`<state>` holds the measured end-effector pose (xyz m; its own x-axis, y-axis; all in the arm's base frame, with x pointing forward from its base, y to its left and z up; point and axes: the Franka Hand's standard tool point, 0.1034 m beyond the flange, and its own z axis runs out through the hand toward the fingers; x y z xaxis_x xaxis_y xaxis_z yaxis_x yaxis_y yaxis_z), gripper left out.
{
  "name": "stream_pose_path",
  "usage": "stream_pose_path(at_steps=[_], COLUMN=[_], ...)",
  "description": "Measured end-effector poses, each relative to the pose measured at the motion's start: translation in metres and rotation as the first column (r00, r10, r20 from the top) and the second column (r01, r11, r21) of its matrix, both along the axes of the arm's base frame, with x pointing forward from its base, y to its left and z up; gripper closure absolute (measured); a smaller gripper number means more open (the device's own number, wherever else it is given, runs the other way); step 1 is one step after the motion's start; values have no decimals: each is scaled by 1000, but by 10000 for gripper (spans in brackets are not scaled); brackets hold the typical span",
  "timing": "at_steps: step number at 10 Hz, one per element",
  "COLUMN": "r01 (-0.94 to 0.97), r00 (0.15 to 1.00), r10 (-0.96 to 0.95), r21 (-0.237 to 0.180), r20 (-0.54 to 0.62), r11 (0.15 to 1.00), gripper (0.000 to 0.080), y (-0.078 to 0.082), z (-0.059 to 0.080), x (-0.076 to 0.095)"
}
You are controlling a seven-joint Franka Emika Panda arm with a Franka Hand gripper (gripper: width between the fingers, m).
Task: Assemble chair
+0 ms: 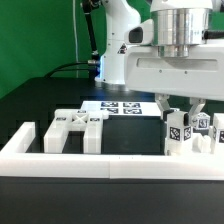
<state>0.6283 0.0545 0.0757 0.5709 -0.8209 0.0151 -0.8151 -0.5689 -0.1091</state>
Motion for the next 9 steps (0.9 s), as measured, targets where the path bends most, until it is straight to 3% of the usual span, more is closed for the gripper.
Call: stream_pose_path(at_steps=[4,7,9], r01=[376,584,732], r00=[926,812,682], r10=[-376,-582,-728], r21=[48,81,97], r20=[-16,-47,-79], r11=[925,808,675], gripper=[509,509,509], y=[2,2,4], z=[0,0,0], x=[0,1,1])
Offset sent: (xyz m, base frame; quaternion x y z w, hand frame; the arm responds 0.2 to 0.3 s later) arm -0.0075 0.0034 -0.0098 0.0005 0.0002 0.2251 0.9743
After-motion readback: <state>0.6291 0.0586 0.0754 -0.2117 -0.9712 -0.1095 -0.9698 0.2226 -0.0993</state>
